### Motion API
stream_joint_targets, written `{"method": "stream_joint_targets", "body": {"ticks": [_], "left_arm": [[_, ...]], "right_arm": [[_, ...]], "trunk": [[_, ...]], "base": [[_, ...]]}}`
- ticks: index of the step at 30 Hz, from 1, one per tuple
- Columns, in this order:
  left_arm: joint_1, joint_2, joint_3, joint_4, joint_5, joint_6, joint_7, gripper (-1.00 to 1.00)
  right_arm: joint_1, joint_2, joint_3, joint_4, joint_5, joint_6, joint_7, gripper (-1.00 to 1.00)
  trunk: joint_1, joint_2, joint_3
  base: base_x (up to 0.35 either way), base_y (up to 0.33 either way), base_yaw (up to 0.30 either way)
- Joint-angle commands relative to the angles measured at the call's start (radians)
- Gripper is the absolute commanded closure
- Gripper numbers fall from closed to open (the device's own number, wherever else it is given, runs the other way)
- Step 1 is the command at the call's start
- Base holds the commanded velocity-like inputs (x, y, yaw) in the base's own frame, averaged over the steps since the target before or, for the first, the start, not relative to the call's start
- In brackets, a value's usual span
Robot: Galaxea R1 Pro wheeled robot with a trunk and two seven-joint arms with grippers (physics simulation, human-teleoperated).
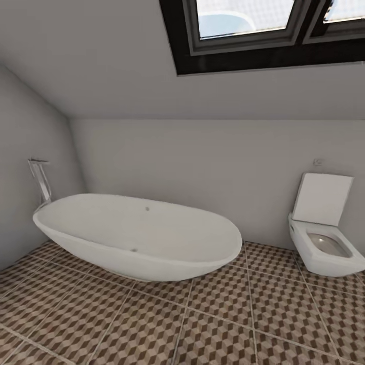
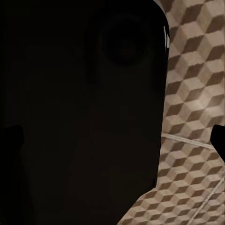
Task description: Take the four mousetraps from the cabinet in the bathroom and place them on the bathroom floor. Make sure all four end up on the same floor surface, and ensure that at least two of them are either under or directly next to the same bathroom sink.
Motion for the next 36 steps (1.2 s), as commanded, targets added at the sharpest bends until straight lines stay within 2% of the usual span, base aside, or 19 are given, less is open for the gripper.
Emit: {"method": "stream_joint_targets", "body": {"ticks": [1, 36], "left_arm": [[0.0, 0.0, 0.001, 0.0, 0.0, -0.001, 0.0, -1.0], [0.0, -0.001, 0.002, 0.0, 0.001, -0.001, 0.0, -1.0]], "right_arm": [[0.0, 0.0, 0.0, 0.0, 0.0, -0.001, 0.0, -1.0], [-0.001, 0.0, 0.001, 0.0, 0.005, 0.0, 0.0, -1.0]], "trunk": [[0.0, 0.0, -0.001], [0.0, 0.0, -0.001]], "base": [[0.0, 0.0, -0.285], [0.0, 0.0, -0.286]]}}
